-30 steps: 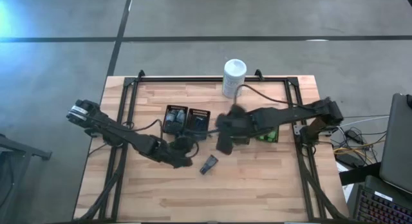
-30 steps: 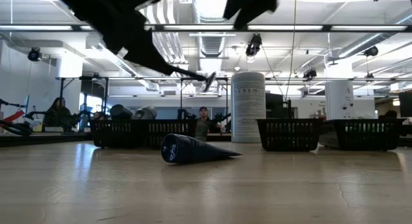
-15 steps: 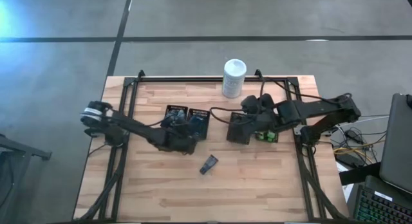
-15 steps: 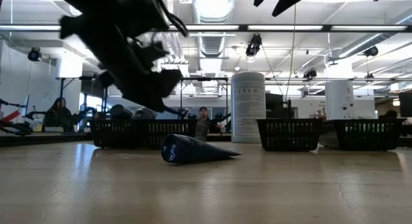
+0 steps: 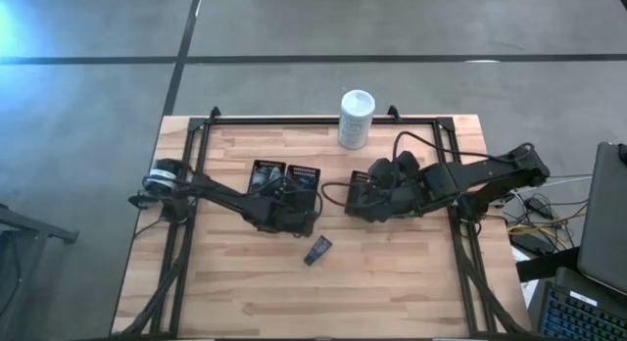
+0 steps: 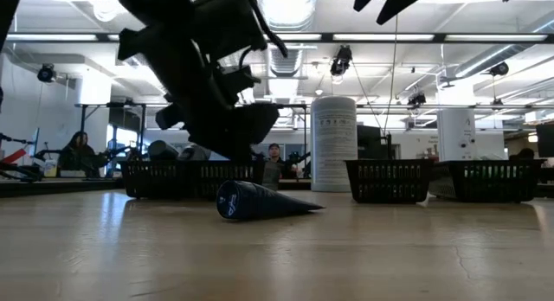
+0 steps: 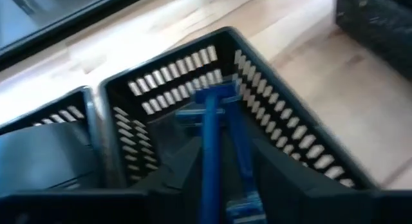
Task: Pick & Place Travel size toiletries
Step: Put the blue razor into the middle left black bin, then put the blue shaver cream into the middle right black bin
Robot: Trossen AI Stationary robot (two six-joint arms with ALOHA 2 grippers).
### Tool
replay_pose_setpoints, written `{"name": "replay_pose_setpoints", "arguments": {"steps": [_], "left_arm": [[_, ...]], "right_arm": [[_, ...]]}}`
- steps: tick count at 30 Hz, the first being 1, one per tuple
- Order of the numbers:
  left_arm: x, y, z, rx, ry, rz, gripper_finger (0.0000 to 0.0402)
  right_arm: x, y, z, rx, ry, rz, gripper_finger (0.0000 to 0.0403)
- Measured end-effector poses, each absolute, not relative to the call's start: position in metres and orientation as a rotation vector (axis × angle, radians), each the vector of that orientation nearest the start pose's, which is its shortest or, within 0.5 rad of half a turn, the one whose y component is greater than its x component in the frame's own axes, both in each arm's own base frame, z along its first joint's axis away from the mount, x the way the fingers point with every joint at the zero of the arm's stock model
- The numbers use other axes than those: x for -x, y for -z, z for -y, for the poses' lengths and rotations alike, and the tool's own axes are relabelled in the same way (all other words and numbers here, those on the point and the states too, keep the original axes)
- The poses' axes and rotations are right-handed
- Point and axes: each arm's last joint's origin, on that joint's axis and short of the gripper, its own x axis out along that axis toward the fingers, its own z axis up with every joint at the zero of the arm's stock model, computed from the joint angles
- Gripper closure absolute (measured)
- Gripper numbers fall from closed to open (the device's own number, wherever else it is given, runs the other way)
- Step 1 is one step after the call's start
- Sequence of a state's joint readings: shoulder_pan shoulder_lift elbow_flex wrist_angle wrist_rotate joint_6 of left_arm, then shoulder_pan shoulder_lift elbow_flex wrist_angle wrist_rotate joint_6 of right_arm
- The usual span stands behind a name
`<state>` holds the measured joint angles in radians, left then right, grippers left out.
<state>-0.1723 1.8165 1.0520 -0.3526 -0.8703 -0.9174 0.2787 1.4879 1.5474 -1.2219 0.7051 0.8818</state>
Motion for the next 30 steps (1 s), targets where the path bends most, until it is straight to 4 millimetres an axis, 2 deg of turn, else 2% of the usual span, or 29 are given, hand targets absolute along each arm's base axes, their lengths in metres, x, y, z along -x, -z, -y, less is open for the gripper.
{"name": "replay_pose_setpoints", "arguments": {"steps": [4,7,12,15,17,23,30], "left_arm": [[-0.337,-0.170,0.043,0.272,-0.928,-0.629,0.0217],[-0.331,-0.187,0.054,0.276,-0.816,-0.676,0.0181],[-0.321,-0.209,0.088,0.160,-0.338,-0.829,0.0155],[-0.317,-0.211,0.111,0.193,-0.132,-0.869,0.0152],[-0.315,-0.206,0.124,0.228,-0.135,-0.868,0.0152],[-0.329,-0.182,0.149,0.379,-0.196,-0.754,0.0141],[-0.339,-0.157,0.158,0.394,-0.269,-0.807,0.0064]], "right_arm": [[-0.268,-0.355,-0.062,-0.230,0.721,-0.820,0.0054],[-0.268,-0.351,-0.066,-0.204,0.617,-0.905,0.0049],[-0.267,-0.338,-0.072,-0.143,0.492,-1.015,0.0053],[-0.266,-0.326,-0.073,-0.140,0.440,-1.088,0.0060],[-0.265,-0.318,-0.074,-0.137,0.433,-1.112,0.0064],[-0.265,-0.301,-0.075,-0.176,0.453,-1.135,0.0074],[-0.261,-0.293,-0.077,-0.170,0.456,-1.157,0.0083]]}}
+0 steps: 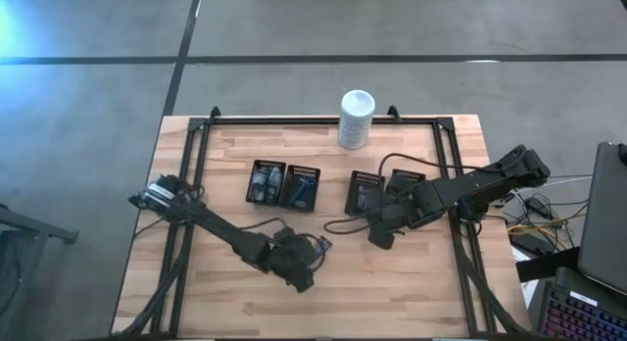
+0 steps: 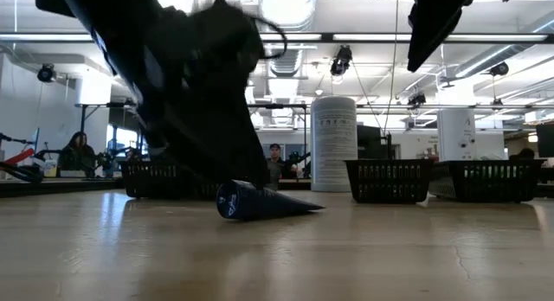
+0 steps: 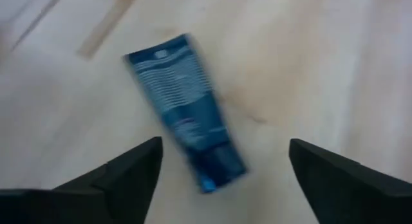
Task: Pick & Place Travel size toiletries
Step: Put the blue shaver cream into the middle right black bin
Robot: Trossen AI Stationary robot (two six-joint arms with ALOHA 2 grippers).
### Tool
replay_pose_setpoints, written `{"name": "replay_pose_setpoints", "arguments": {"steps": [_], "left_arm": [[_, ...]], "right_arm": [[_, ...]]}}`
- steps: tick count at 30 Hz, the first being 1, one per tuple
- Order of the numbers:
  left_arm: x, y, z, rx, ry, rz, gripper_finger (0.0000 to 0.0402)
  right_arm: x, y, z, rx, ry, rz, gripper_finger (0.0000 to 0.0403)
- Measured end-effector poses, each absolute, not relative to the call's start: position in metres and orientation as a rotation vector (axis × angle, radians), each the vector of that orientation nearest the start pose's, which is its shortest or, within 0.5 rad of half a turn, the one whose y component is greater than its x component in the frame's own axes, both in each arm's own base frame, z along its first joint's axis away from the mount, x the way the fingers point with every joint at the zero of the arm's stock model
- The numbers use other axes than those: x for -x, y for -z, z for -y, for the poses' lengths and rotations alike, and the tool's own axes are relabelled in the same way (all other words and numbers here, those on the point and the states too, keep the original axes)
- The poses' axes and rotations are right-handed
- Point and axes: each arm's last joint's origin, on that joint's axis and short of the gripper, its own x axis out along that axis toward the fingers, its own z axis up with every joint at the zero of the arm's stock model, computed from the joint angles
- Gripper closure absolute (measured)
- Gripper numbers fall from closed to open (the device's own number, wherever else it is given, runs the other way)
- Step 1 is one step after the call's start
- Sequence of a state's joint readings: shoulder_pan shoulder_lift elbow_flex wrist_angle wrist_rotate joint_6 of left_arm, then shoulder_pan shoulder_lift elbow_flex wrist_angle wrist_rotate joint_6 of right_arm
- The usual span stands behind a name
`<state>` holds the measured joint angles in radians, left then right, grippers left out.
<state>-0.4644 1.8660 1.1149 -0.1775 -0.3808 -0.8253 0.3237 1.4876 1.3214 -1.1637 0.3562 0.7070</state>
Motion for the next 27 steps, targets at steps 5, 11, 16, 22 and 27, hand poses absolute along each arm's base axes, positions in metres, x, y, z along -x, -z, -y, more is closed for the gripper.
{"name": "replay_pose_setpoints", "arguments": {"steps": [5,11,16,22,27], "left_arm": [[-0.343,-0.142,0.156,0.370,-0.391,-0.815,0.0030],[-0.354,-0.121,0.157,0.295,-0.395,-0.860,0.0066],[-0.357,-0.115,0.159,0.284,-0.377,-0.881,0.0159],[-0.355,-0.134,0.158,0.229,-0.298,-0.879,0.0286],[-0.344,-0.166,0.152,0.149,-0.297,-0.834,0.0286]], "right_arm": [[-0.261,-0.293,-0.080,-0.162,0.445,-1.155,0.0090],[-0.262,-0.293,-0.081,-0.176,0.445,-1.131,0.0101],[-0.263,-0.292,-0.082,-0.195,0.456,-1.125,0.0113],[-0.269,-0.289,-0.090,-0.346,0.276,-1.160,0.0133],[-0.282,-0.274,-0.101,-0.641,0.110,-1.103,0.0152]]}}
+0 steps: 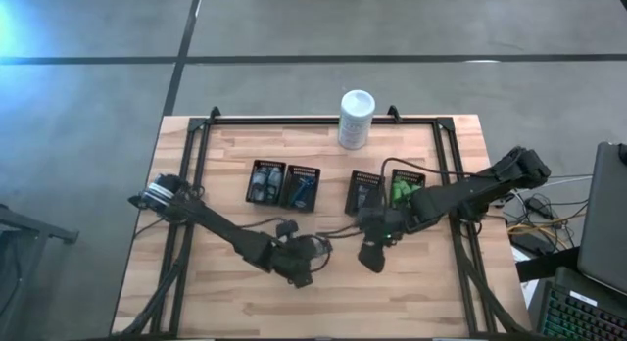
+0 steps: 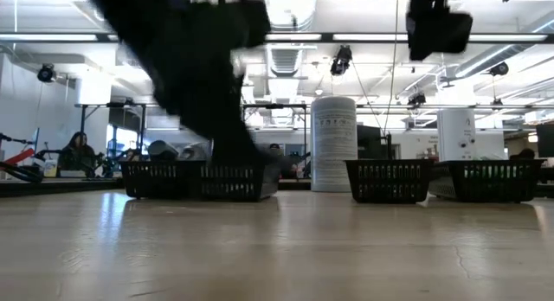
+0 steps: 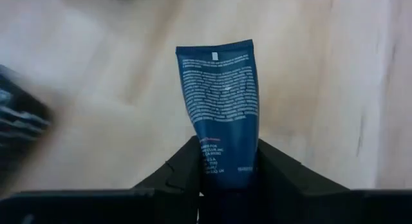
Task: Pick & Place Travel size toiletries
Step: Put the blue shaver cream into the middle right black bin
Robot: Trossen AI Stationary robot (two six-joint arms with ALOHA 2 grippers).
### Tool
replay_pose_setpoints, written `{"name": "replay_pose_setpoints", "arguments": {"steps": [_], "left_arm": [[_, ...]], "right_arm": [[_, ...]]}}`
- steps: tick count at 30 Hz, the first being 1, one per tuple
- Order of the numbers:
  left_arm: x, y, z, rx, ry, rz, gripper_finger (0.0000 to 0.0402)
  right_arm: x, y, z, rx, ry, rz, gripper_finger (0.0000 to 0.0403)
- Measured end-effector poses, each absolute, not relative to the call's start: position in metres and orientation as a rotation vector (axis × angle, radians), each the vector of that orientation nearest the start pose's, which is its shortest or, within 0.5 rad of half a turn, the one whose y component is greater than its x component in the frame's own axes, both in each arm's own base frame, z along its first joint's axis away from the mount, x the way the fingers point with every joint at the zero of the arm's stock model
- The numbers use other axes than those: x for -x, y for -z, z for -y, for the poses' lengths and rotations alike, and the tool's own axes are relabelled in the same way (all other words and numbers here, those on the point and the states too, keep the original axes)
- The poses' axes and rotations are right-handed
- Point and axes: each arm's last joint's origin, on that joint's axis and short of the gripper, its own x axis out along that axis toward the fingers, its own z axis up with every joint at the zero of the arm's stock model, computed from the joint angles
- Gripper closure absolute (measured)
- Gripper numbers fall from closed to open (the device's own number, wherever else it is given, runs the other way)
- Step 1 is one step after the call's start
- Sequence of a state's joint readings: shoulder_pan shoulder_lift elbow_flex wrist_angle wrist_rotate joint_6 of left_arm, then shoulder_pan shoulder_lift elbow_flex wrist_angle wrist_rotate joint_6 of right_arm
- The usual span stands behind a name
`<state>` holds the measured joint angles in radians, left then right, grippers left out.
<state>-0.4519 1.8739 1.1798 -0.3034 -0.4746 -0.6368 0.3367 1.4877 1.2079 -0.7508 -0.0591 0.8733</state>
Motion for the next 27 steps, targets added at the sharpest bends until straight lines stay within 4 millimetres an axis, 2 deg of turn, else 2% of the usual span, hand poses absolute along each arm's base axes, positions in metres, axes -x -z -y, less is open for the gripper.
{"name": "replay_pose_setpoints", "arguments": {"steps": [4,7,11,22,27], "left_arm": [[-0.334,-0.196,0.145,0.128,-0.340,-0.762,0.0286],[-0.326,-0.214,0.146,0.087,-0.317,-0.723,0.0286],[-0.317,-0.235,0.151,0.044,-0.276,-0.662,0.0286],[-0.314,-0.248,0.151,0.011,-0.271,-0.615,0.0286],[-0.315,-0.249,0.151,0.004,-0.277,-0.596,0.0286]], "right_arm": [[-0.284,-0.252,-0.099,-0.806,0.183,-1.056,0.0159],[-0.285,-0.236,-0.094,-0.913,0.226,-0.998,0.0161],[-0.291,-0.229,-0.088,-1.041,0.191,-0.838,0.0158],[-0.298,-0.216,-0.068,-1.259,0.098,-0.544,0.0120],[-0.301,-0.209,-0.067,-1.272,0.106,-0.553,0.0120]]}}
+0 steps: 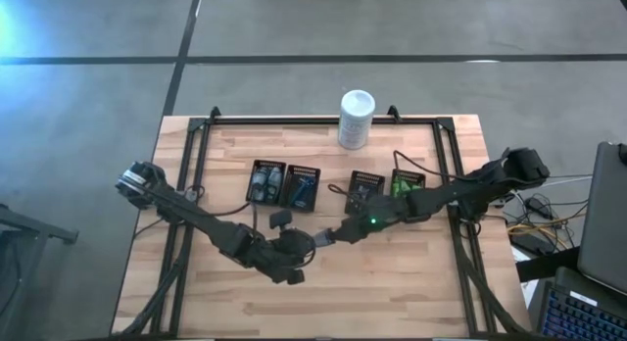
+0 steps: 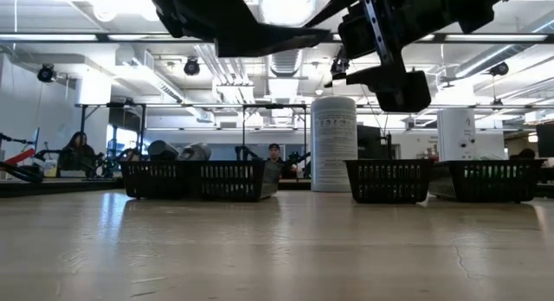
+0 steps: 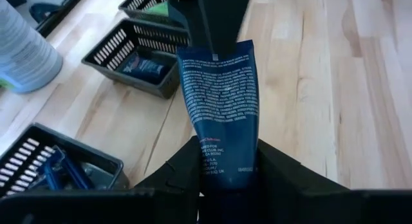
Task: Pick & Place Travel size toiletries
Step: Put the blue shaver cream into the middle right black bin
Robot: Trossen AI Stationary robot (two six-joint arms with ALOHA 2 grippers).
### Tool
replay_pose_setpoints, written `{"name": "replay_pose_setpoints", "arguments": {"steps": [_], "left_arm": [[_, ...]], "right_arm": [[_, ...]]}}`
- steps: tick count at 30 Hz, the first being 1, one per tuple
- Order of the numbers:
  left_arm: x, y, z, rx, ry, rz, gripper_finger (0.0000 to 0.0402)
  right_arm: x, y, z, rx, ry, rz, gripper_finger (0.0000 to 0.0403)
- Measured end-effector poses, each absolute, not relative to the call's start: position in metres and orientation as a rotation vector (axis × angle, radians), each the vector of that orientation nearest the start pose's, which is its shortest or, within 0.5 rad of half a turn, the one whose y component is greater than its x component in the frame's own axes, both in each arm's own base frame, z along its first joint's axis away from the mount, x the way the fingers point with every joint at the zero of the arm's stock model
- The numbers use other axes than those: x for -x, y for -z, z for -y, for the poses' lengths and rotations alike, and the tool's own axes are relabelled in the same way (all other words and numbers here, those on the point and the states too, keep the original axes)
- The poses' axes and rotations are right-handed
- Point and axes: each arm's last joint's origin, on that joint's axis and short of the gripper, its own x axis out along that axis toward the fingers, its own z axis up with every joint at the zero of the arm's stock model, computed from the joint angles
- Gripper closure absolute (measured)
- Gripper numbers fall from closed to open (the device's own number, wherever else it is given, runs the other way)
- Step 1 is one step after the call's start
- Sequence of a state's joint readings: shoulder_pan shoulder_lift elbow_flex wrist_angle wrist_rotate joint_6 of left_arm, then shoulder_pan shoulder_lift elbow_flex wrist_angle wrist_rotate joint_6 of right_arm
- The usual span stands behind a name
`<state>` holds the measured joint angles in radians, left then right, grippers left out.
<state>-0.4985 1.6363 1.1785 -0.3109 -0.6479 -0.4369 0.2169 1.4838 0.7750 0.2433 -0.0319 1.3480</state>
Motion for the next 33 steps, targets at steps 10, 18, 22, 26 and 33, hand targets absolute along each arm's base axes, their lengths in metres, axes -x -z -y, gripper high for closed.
{"name": "replay_pose_setpoints", "arguments": {"steps": [10,18,22,26,33], "left_arm": [[-0.317,-0.253,0.152,0.004,-0.274,-0.571,0.0286],[-0.320,-0.251,0.146,0.017,-0.288,-0.563,0.0286],[-0.321,-0.250,0.145,0.020,-0.292,-0.562,0.0259],[-0.322,-0.252,0.144,0.038,-0.311,-0.539,0.0183],[-0.320,-0.250,0.144,0.049,-0.320,-0.560,0.0085]], "right_arm": [[-0.305,-0.211,-0.063,-1.279,0.093,-0.517,0.0234],[-0.306,-0.213,-0.062,-1.264,0.059,-0.517,0.0364],[-0.305,-0.213,-0.062,-1.226,0.056,-0.514,0.0388],[-0.304,-0.211,-0.061,-1.172,0.073,-0.522,0.0393],[-0.287,-0.216,-0.051,-1.020,0.182,-0.590,0.0394]]}}
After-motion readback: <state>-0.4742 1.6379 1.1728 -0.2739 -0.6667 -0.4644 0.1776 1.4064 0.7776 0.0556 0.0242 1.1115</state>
